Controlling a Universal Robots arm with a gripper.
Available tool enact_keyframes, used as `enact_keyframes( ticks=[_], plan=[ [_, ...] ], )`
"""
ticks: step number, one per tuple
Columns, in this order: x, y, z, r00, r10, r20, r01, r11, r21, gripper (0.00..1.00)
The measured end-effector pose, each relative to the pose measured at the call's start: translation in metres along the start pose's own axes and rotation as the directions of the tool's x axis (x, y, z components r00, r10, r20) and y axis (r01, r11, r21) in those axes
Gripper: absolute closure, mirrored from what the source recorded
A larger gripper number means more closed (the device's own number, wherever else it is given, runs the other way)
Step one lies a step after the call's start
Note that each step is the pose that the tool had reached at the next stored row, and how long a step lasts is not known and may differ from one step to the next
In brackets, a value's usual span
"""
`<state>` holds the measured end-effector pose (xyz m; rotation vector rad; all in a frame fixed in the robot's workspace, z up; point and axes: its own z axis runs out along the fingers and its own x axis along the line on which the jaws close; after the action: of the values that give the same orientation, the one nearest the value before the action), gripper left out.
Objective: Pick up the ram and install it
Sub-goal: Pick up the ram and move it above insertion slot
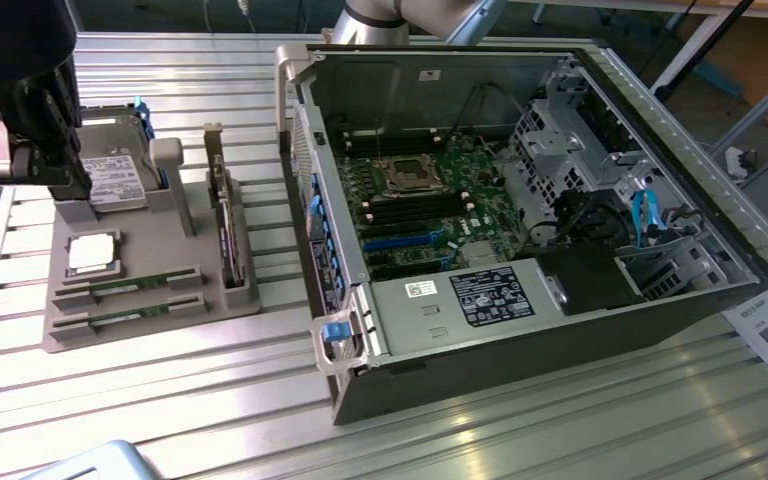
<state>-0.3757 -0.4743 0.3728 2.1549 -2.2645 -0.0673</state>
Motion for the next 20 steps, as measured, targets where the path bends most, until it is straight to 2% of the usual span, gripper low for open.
enact_keyframes(
  ticks=[7, 20],
  plan=[
    [0.003, -0.0006, 0.0124, 1.0, 0.0, 0.0001, 0.0, 1.0, 0.0008, 0.9],
    [0.006, -0.0014, 0.0268, 1.0, 0.0, 0.0001, 0.0, 1.0, 0.002, 0.9]
  ],
)
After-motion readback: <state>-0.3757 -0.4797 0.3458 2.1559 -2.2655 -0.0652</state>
